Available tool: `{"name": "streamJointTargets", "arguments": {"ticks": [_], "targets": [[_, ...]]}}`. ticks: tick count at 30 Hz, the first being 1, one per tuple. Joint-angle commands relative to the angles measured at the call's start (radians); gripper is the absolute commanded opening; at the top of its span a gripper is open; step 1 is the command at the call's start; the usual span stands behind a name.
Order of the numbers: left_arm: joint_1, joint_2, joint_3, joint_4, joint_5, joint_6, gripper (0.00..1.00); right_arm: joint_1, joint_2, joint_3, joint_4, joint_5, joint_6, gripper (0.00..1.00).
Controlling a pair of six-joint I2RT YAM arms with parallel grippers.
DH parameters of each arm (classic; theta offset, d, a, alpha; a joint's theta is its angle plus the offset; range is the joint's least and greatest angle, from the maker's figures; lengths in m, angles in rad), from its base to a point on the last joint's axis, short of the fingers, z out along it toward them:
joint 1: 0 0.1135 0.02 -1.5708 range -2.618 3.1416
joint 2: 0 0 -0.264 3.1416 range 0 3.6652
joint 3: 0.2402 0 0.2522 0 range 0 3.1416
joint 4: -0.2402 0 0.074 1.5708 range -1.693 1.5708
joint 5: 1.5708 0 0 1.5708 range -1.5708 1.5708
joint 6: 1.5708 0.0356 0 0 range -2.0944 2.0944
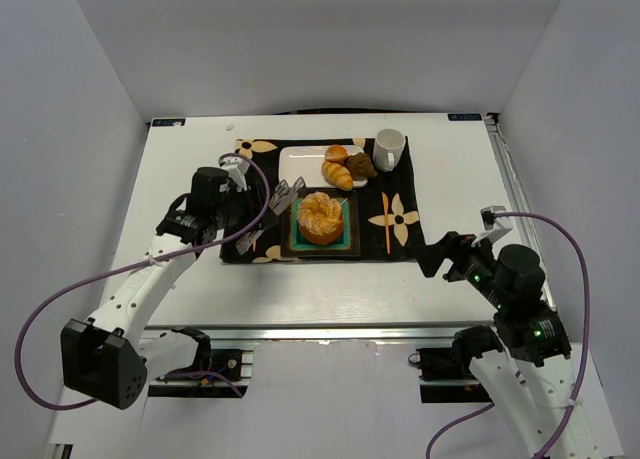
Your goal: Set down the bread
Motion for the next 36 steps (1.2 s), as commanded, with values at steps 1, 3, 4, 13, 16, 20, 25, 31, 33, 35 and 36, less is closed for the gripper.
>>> {"name": "streamJointTargets", "arguments": {"ticks": [1, 3, 4, 13, 16, 20, 25, 31, 33, 35, 36], "targets": [[-0.003, -0.04, 0.11, -0.064, -0.075, 0.037, 0.56, 0.003, -0.008, -0.01, 0.052, -0.013, 0.005, 0.89], [-0.002, -0.04, 0.149, -0.09, -0.105, 0.049, 0.55, 0.005, -0.006, -0.011, 0.054, -0.014, 0.004, 0.89], [-0.002, -0.035, 0.191, -0.099, -0.141, 0.055, 0.55, 0.005, -0.006, -0.013, 0.052, -0.013, 0.005, 0.89], [0.02, 0.09, 0.426, -0.144, -0.463, 0.181, 0.54, 0.005, 0.011, -0.02, 0.077, -0.037, -0.001, 0.89], [0.089, 0.178, 0.5, -0.125, -0.475, 0.227, 0.54, 0.003, 0.035, -0.016, 0.088, -0.039, -0.022, 0.89], [0.205, 0.273, 0.554, -0.041, -0.446, 0.258, 0.52, 0.005, 0.077, -0.01, 0.121, -0.044, -0.052, 0.89], [0.325, 0.397, 0.569, 0.094, -0.4, 0.298, 0.52, 0.005, 0.135, 0.024, 0.187, -0.047, -0.085, 0.89], [0.403, 0.563, 0.58, 0.177, -0.363, 0.339, 0.52, 0.005, 0.164, 0.094, 0.221, -0.016, -0.121, 0.89], [0.42, 0.63, 0.584, 0.213, -0.339, 0.331, 0.51, 0.005, 0.169, 0.111, 0.214, 0.005, -0.124, 0.89], [0.44, 0.684, 0.58, 0.253, -0.331, 0.327, 0.51, 0.003, 0.149, 0.137, 0.194, 0.041, -0.131, 0.89], [0.448, 0.701, 0.581, 0.266, -0.322, 0.327, 0.5, 0.005, 0.134, 0.144, 0.189, 0.103, -0.133, 0.89]]}}
